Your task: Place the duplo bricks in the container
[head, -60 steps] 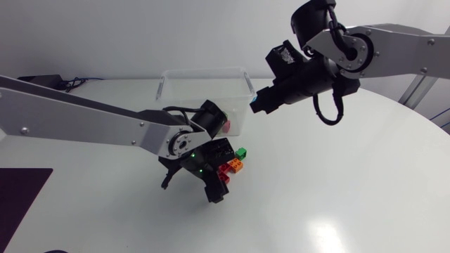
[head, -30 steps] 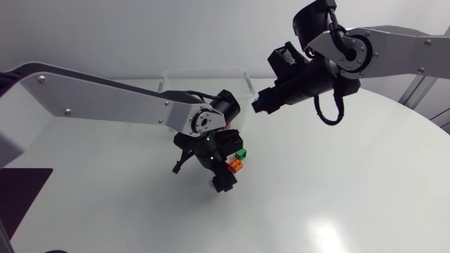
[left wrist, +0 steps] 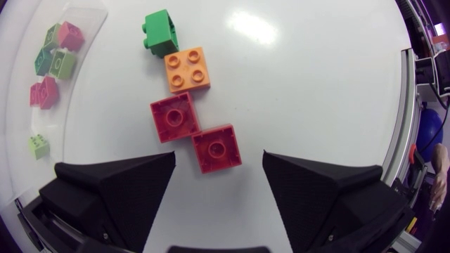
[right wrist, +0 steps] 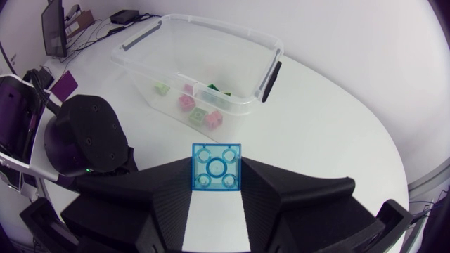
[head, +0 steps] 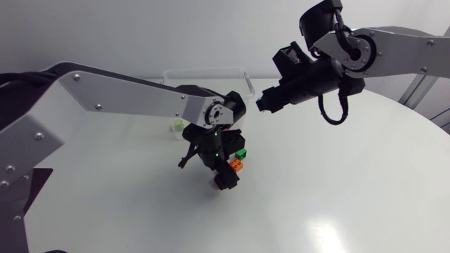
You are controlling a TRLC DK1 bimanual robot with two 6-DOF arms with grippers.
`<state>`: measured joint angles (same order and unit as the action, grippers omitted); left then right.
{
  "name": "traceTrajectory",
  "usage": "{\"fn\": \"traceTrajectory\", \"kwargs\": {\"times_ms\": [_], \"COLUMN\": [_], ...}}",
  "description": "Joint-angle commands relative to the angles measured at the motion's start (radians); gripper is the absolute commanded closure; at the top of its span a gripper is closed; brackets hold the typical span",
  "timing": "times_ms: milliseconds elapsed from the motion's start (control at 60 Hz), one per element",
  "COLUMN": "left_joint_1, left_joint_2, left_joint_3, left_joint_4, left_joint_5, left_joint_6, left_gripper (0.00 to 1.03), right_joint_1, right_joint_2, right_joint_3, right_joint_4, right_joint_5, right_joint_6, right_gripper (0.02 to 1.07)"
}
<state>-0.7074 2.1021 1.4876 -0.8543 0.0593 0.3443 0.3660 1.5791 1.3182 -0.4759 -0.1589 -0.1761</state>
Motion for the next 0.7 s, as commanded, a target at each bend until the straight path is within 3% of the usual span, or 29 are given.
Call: {"fn": "traceTrajectory", "kwargs": {"times_ms": [0, 100, 217, 500, 683], "left_joint_1": [-0.009, -0.007, -0.001, 0.003, -0.001], "left_joint_2": [0.033, 0.044, 0.084, 0.124, 0.156], "left_joint_3": [0.033, 0.048, 0.086, 0.135, 0.143], "left_joint_4": [-0.017, -0.029, -0.080, -0.140, -0.140], "left_joint_5": [0.002, 0.004, 0.040, 0.057, 0.057], "left_joint_6": [-0.033, -0.041, -0.064, -0.067, -0.067], "left_gripper": [0.21, 0.21, 0.31, 0.34, 0.53], "right_joint_1": [-0.012, -0.015, -0.019, -0.024, -0.027], "right_joint_2": [-0.019, -0.021, -0.024, -0.025, -0.028], "right_joint_3": [-0.033, -0.033, -0.034, -0.043, -0.040], "right_joint_4": [-0.007, -0.007, -0.009, -0.007, -0.009], "right_joint_5": [-0.016, -0.018, -0.022, -0.027, -0.031], "right_joint_6": [0.000, -0.002, -0.005, -0.005, -0.005], "right_gripper": [0.81, 0.81, 0.81, 0.81, 0.81]}}
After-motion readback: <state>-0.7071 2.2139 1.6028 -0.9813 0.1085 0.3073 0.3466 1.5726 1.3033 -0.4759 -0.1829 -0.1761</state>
